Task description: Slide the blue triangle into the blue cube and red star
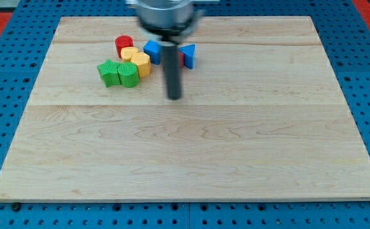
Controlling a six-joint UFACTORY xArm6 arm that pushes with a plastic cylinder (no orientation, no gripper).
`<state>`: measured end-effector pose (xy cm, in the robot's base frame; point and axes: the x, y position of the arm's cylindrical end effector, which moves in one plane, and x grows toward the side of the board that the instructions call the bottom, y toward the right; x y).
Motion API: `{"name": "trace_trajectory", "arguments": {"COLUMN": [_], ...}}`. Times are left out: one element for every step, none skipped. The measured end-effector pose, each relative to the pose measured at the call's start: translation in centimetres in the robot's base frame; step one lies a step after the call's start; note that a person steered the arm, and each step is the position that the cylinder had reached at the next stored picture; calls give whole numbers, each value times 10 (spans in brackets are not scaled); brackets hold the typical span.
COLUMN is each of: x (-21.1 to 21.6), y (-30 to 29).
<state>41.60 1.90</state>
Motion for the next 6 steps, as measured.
{"name": "trace_trajectory", "arguments": {"x": [-46,-90,-124,-113,-103,-81], "y": [52,56,50,27,-17,-22]}}
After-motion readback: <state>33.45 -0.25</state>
